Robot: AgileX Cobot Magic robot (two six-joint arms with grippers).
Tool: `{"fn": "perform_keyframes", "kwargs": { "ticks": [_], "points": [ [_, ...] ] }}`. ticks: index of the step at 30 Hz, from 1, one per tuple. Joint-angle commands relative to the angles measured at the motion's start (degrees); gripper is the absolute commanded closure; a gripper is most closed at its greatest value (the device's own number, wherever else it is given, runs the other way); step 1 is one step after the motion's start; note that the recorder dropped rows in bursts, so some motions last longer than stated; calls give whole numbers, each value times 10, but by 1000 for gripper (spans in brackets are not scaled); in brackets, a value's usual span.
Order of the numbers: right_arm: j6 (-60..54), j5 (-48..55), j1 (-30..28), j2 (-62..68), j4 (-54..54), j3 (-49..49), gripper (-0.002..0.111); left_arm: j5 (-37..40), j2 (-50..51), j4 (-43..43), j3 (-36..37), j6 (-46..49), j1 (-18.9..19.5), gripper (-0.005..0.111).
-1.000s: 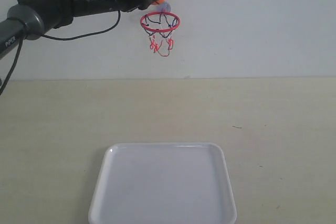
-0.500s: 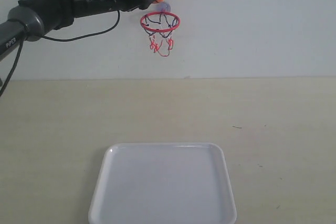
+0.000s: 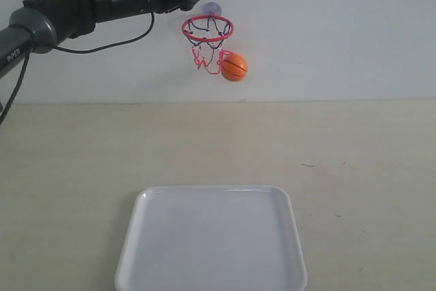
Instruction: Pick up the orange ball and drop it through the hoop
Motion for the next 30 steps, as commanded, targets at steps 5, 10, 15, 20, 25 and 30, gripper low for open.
{"fn": "perform_keyframes", "kwargs": {
  "ticks": [5, 10, 15, 20, 25, 30],
  "points": [
    [-3, -3, -4, -3, -7, 0, 108, 118, -8, 102, -3, -136, 38, 54],
    [-3, -3, -4, -3, -7, 0, 108, 224, -16, 142, -3, -258, 86, 102],
    [-3, -3, -4, -3, -7, 0, 108, 335, -16, 146, -3, -342, 128, 103],
    [-3, -3, -4, -3, -7, 0, 108, 361, -25, 190, 14, -438, 141, 103],
    [-3, -3, -4, -2, -7, 0, 108, 361, -104, 281, 136, -435, 118, 103],
    [-3, -3, -4, -2, -7, 0, 108, 361, -219, 280, 322, -387, 99, 103]
  ]
}}
